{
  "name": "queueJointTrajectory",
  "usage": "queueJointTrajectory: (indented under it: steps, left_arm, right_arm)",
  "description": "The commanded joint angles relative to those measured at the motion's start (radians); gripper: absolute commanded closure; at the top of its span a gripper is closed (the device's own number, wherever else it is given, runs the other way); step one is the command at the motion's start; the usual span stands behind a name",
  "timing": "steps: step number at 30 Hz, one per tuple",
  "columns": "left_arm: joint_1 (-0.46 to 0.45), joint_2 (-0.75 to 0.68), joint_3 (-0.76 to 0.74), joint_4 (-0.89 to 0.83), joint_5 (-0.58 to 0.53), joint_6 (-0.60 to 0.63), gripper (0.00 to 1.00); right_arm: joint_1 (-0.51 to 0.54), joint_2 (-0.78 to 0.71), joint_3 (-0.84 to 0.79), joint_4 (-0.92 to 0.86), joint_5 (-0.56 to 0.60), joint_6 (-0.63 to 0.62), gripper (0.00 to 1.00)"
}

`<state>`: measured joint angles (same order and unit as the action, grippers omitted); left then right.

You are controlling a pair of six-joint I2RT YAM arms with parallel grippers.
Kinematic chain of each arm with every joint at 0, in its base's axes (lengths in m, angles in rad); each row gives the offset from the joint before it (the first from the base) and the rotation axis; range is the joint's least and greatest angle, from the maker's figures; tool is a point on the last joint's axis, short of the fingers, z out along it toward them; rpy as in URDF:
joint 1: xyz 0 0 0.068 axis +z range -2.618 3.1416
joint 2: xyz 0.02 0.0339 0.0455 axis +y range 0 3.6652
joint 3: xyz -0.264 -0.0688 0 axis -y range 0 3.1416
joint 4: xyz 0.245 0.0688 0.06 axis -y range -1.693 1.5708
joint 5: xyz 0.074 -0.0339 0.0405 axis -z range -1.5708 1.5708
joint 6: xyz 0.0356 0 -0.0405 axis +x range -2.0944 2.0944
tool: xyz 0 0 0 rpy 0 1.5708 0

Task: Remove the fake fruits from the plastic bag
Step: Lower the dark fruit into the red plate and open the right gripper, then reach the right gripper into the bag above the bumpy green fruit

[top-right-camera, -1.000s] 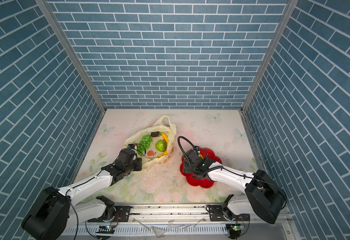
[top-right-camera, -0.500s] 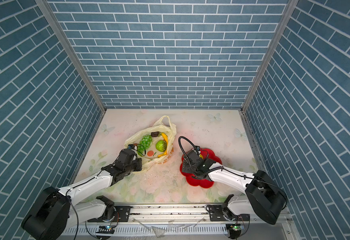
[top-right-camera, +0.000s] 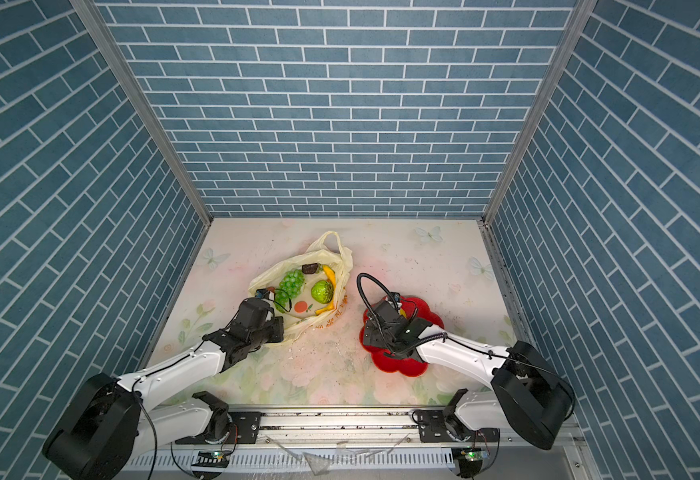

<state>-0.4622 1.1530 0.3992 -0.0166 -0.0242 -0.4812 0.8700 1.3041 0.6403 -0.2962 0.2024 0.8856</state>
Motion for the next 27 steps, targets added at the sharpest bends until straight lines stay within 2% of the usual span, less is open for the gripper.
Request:
queueJointTrajectory:
  steps: [1, 6, 10, 16, 20, 23, 27]
  left_arm:
    - [0.006, -0.006, -0.010, 0.009, -0.001, 0.007, 1.00]
    - [0.006, -0.001, -0.011, 0.015, 0.000, 0.007, 1.00]
    - [0.006, -0.002, -0.015, 0.019, 0.001, 0.003, 1.00]
    - [0.006, -0.033, -0.037, 0.027, 0.004, -0.011, 1.00]
    - [0.006, -0.060, -0.046, 0.027, -0.002, -0.018, 1.00]
    - [0.006, -0.080, -0.057, 0.027, -0.012, -0.025, 1.00]
    - [0.006, -0.109, -0.071, 0.027, -0.025, -0.035, 1.00]
  right_arm:
    - [0.003, -0.038, 0.047, -0.071, 0.030, 0.007, 0.04]
    - [0.006, -0.076, 0.169, -0.220, 0.041, -0.092, 0.02]
    - [0.006, -0.033, 0.365, -0.339, 0.001, -0.320, 0.07]
    - [0.006, 0.239, 0.737, -0.524, -0.065, -0.678, 0.13]
    - [0.006, 0.412, 0.947, -0.586, -0.128, -0.898, 0.13]
    - [0.004, 0.541, 1.097, -0.647, -0.201, -1.030, 0.13]
    - [-0.006, 0.693, 1.262, -0.704, -0.275, -1.130, 0.15]
